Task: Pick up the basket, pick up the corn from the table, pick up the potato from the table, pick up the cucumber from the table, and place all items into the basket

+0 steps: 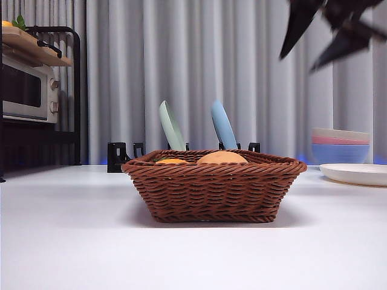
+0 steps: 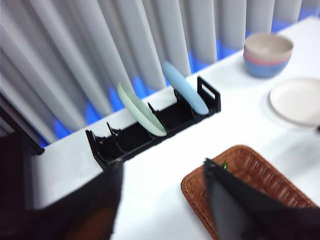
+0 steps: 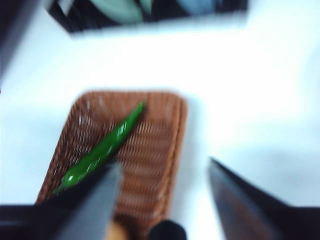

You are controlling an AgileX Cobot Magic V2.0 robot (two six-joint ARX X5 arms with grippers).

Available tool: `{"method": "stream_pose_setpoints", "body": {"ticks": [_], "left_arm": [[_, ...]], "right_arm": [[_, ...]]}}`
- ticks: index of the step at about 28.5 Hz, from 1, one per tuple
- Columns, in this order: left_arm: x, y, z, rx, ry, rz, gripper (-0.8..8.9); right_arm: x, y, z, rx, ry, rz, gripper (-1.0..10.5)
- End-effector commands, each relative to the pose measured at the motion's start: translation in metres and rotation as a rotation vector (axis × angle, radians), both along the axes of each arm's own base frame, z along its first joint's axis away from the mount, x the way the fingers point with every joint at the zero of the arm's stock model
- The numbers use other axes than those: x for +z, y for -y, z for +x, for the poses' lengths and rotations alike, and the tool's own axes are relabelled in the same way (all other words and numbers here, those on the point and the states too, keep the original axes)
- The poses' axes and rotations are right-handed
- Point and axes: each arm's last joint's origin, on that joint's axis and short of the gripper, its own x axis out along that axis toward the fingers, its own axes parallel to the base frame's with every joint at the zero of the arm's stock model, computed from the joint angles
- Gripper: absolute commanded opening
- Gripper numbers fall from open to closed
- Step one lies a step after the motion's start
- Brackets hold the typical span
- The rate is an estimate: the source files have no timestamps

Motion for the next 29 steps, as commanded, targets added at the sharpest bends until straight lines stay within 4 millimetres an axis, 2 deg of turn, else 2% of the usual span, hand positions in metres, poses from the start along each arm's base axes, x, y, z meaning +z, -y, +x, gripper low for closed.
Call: {"method": "stream_pose_setpoints", "body": {"ticks": [1,7,11,14,18,25,29], "left_arm": [[-0.003,0.002,0.007,-0.029,0.018,0.000,-0.09],[-0.021,0.003,0.012,-0.026,0.067,-0.008,-0.09],[-0.043,-0.006,-0.001,-0.027,0.108,-0.022,-0.09],[-0.067,-0.016,-0.017,-0.027,0.153,-0.049,-0.09],[-0.108,-0.033,-0.041,-0.022,0.203,-0.080,-0.09],[-0.190,-0.064,-0.085,0.044,0.201,-0.130,-0.09],[-0.217,-0.078,-0.105,0.081,0.198,-0.210,-0.09]], "right_arm": [[0.018,0.005,-0.015,0.022,0.109,-0.078,-0.2],[0.047,0.015,-0.047,-0.034,0.244,-0.126,-0.2],[0.059,0.018,-0.068,-0.031,0.318,-0.135,-0.2],[0.057,0.018,-0.085,-0.036,0.379,-0.144,-0.2],[0.036,0.018,-0.108,-0.013,0.458,-0.114,-0.2],[-0.021,0.026,-0.153,-0.053,0.516,-0.125,-0.2],[-0.048,0.033,-0.172,-0.083,0.512,-0.136,-0.2]]}}
